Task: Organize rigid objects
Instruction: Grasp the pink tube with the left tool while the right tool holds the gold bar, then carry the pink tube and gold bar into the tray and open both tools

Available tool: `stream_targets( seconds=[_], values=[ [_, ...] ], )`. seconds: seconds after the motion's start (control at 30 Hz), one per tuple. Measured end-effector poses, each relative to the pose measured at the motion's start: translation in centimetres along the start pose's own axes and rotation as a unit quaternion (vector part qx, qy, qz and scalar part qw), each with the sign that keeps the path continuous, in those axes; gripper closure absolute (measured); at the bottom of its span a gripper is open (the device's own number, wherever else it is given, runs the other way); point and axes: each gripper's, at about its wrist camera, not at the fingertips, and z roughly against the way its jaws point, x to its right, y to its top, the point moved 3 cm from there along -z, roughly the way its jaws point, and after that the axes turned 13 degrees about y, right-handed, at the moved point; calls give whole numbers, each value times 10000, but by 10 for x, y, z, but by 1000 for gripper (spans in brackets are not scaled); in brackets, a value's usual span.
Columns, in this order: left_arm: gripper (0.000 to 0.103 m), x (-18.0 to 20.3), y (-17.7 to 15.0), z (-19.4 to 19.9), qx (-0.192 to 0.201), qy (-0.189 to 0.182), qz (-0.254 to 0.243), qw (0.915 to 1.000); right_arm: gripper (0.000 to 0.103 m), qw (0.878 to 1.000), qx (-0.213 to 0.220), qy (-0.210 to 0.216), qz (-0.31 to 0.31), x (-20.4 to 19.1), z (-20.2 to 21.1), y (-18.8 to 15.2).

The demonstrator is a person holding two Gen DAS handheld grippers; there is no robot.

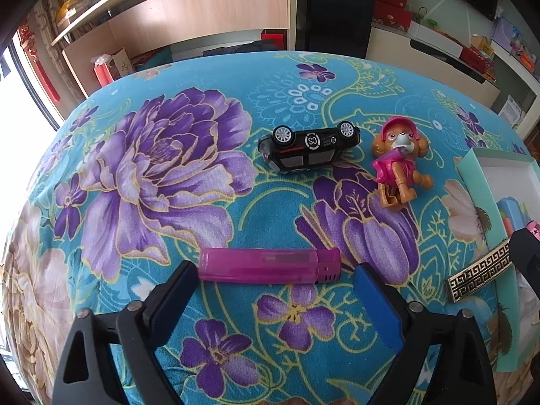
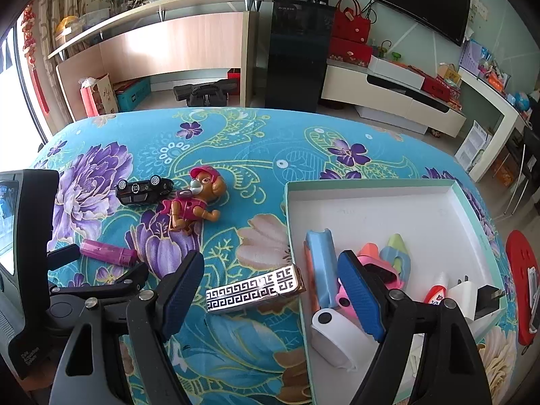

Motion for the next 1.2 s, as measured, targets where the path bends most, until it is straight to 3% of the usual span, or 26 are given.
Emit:
stream_targets(
  seconds=[0.07,0.5,0.7,0.83,1.0,1.2],
  values=[
    [20,0,1,1,41,-11,12,10000,21,10000,20,35,-56,3,1,0],
    [20,-11,3,19,206,-176,200,9994,21,9990,10,56,-449,32,8,-3],
    [20,-22,2,20,136,-120,312,9993,21,9986,-368,45,374,2,-7,-12],
    [20,-28,2,19,120,-79,388,9991,21,9940,-603,-236,877,-13,-19,-20],
    [20,-32,1,17,70,-107,447,9989,21,9819,-853,-698,1539,-28,-33,-31],
    [20,-38,1,14,18,-136,528,9985,20,9715,-1049,-923,1917,-38,-45,-40]
  ],
)
